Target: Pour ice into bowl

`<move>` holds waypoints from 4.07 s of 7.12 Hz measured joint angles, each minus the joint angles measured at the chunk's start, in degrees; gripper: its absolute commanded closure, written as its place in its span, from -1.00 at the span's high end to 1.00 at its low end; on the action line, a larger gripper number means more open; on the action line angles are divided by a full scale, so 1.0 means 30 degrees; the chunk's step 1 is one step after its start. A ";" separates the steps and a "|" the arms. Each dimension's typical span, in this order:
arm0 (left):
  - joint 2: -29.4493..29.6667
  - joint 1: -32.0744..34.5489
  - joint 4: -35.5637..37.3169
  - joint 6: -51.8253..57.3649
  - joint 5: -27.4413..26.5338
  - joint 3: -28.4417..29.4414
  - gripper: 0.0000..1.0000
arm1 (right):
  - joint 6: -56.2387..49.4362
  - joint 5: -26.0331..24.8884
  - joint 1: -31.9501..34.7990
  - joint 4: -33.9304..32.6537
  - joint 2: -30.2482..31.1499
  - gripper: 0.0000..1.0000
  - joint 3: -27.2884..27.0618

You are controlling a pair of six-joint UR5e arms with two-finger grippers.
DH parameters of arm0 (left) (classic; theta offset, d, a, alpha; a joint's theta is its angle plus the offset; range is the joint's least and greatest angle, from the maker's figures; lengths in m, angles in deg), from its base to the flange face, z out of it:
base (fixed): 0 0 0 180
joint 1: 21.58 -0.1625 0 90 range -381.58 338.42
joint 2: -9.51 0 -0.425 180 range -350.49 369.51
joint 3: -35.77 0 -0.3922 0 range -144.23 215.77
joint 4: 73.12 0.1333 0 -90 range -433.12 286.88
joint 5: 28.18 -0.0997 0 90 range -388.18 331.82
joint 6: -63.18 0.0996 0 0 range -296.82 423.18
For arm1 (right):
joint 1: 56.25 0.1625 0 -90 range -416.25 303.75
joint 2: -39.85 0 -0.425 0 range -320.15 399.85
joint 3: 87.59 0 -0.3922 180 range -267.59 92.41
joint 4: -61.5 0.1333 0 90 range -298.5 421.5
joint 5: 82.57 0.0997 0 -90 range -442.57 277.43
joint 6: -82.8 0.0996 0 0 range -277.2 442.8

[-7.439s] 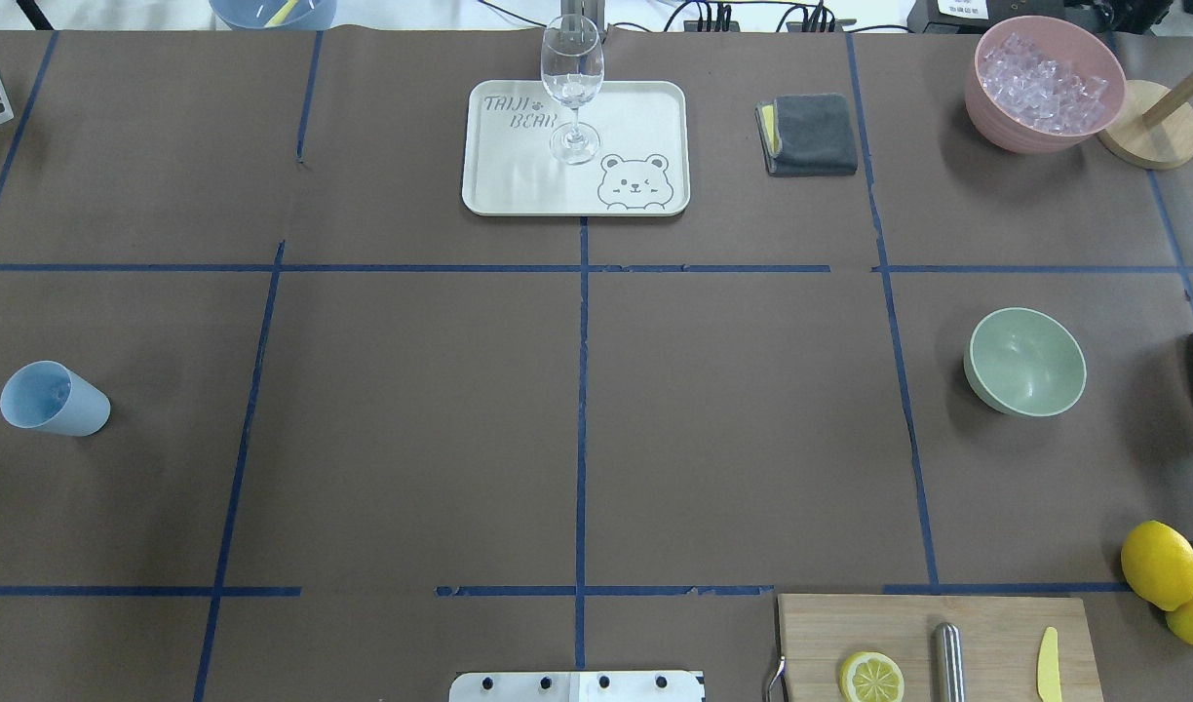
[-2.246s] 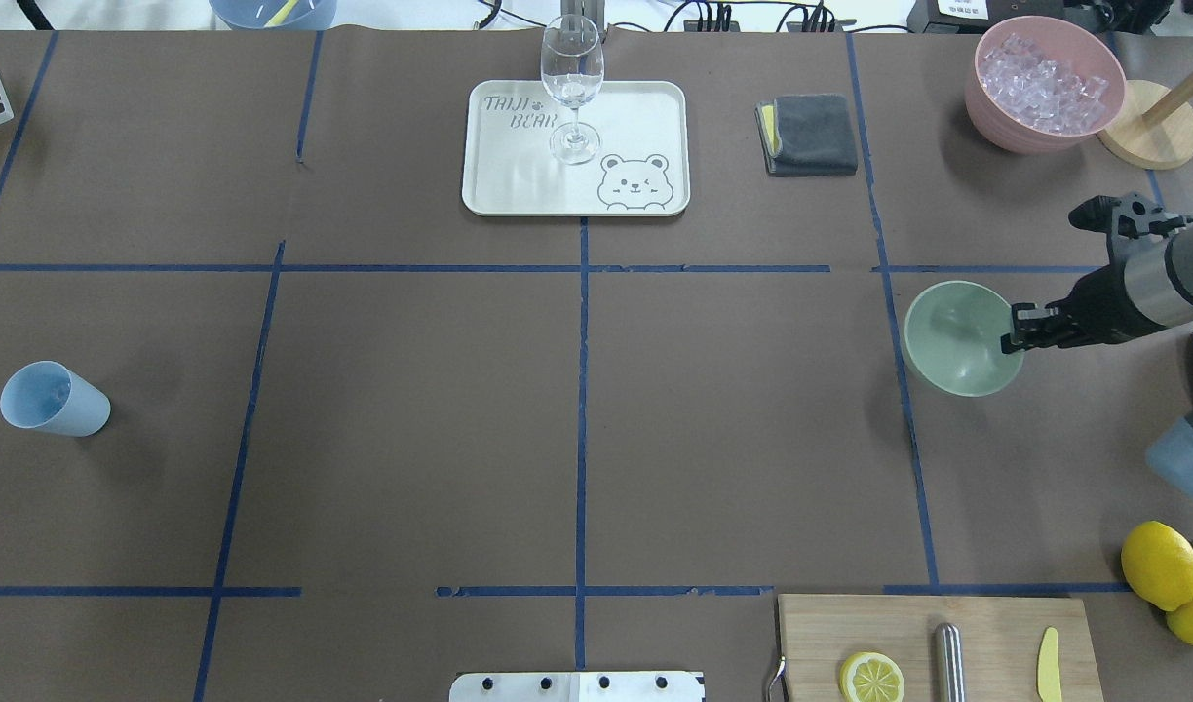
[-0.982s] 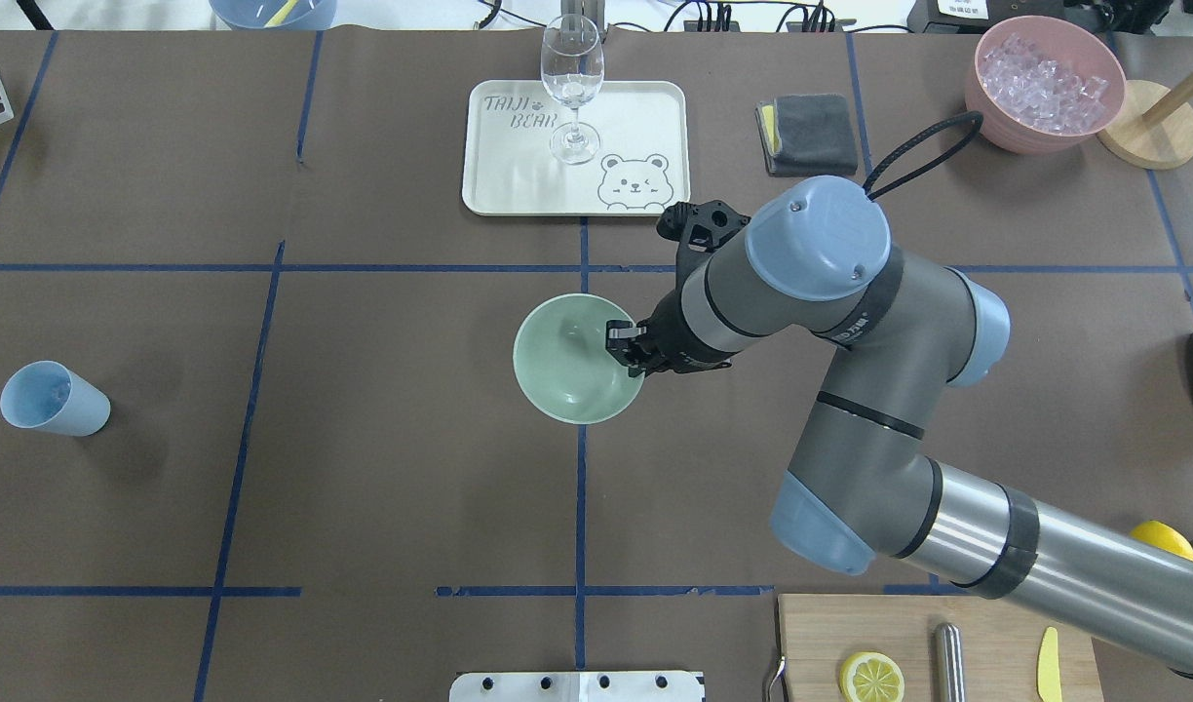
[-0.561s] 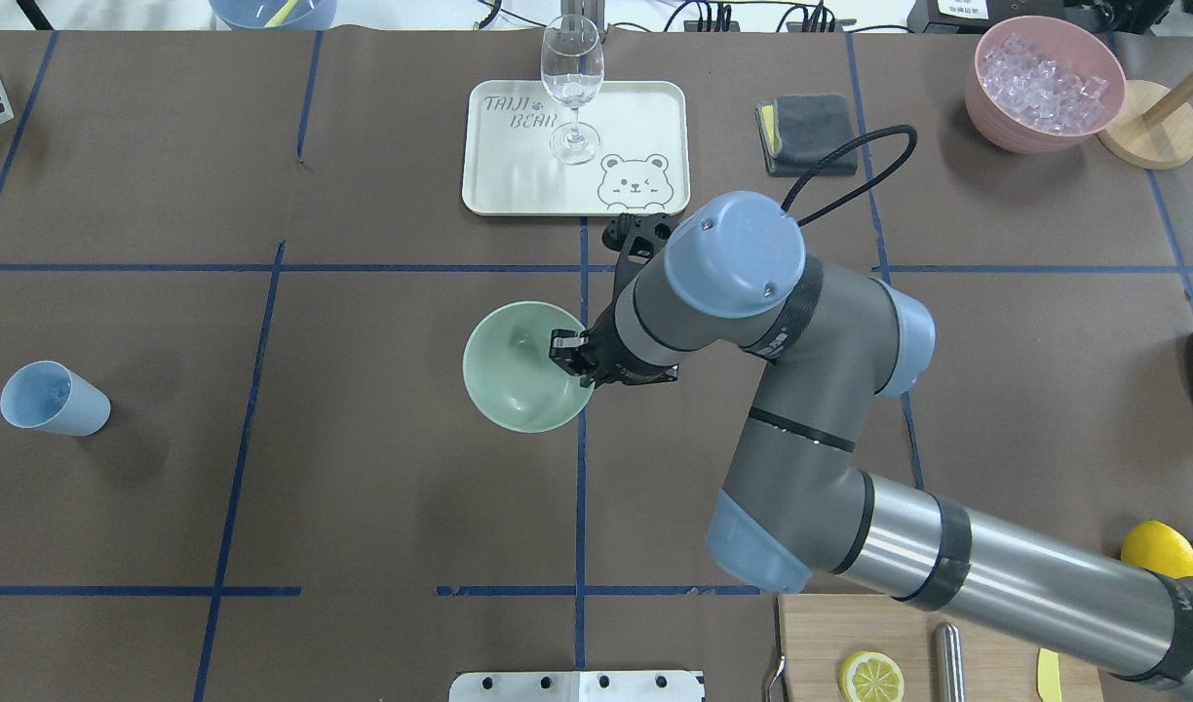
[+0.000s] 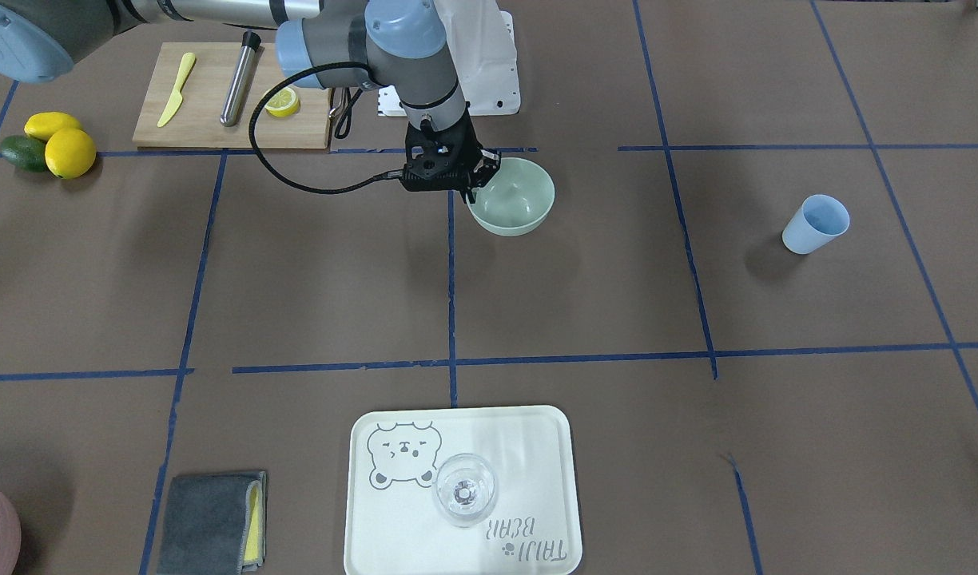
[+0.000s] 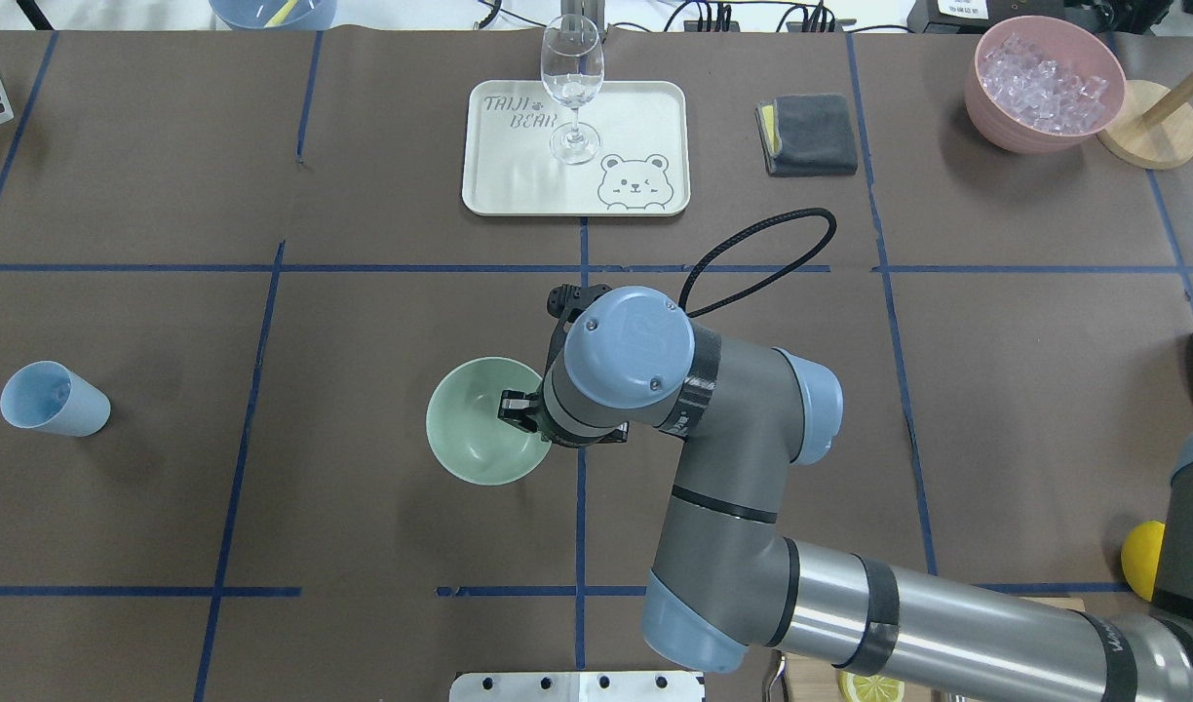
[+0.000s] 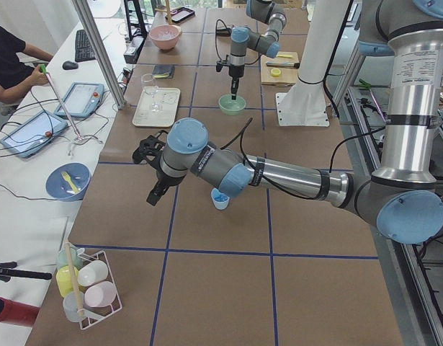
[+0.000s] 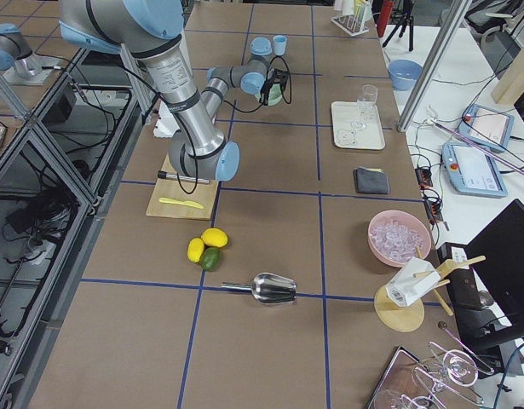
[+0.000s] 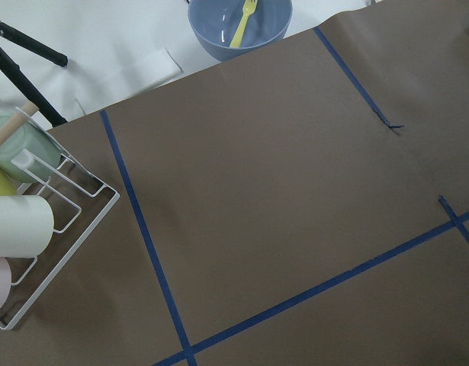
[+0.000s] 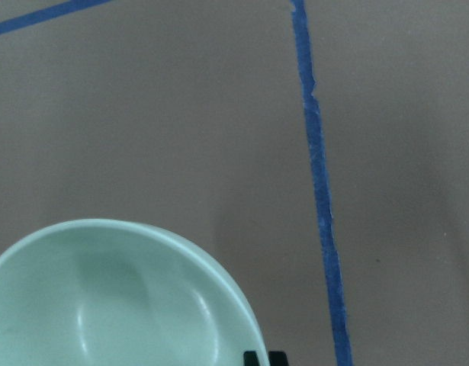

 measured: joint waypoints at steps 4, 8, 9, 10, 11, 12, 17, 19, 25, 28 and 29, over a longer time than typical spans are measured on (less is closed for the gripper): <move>0.0010 -0.0014 -0.0024 -0.0552 0.0052 0.0092 1.00 | 0.2179 -0.0117 -0.0066 0.0035 -0.1327 -1.00 0.2483; 0.0066 -0.0207 -0.0050 -0.0881 0.0046 0.0097 1.00 | 0.2345 -0.0003 0.0082 0.0089 -0.1583 1.00 0.2918; 0.0059 -0.0722 -0.0064 -0.1740 -0.0008 0.0053 1.00 | 0.2272 0.0201 0.0279 0.0058 -0.1533 1.00 0.2544; 0.0052 -0.1936 -0.0107 -0.3574 -0.0191 -0.0150 1.00 | 0.2208 0.0788 0.0810 0.0023 -0.1186 1.00 0.1601; 0.0051 -0.3549 -0.0168 -0.5583 -0.0786 -0.0655 1.00 | 0.2127 0.1753 0.1701 0.0022 -0.0270 1.00 0.0032; -0.0135 -0.5100 -0.0384 -0.7663 -0.1870 -0.1298 1.00 | 0.1735 0.2445 0.2652 0.0041 0.1113 1.00 -0.1778; -0.7729 -1.2478 -1.4018 -1.6205 -0.9905 -0.2434 1.00 | -0.0679 0.3165 0.4689 0.0180 0.4778 1.00 -0.4867; -0.9036 -1.5144 -1.6255 -1.9141 -1.3495 -0.2512 1.00 | -0.0699 0.3162 0.4710 0.0190 0.5368 1.00 -0.5451; -1.0540 -2.7733 -1.2178 -2.9886 -2.9637 -0.2389 0.88 | -0.1240 0.3162 0.4680 0.0191 0.5606 1.00 -0.5674; -0.9684 -2.9123 -1.0384 -3.1630 -3.4201 -0.1147 0.99 | -0.1231 0.3182 0.4678 0.0192 0.5615 1.00 -0.5769; -0.9175 -2.9156 -1.0361 -3.1663 -3.5505 -0.0476 0.99 | -0.1225 0.3187 0.4679 0.0187 0.5615 1.00 -0.5778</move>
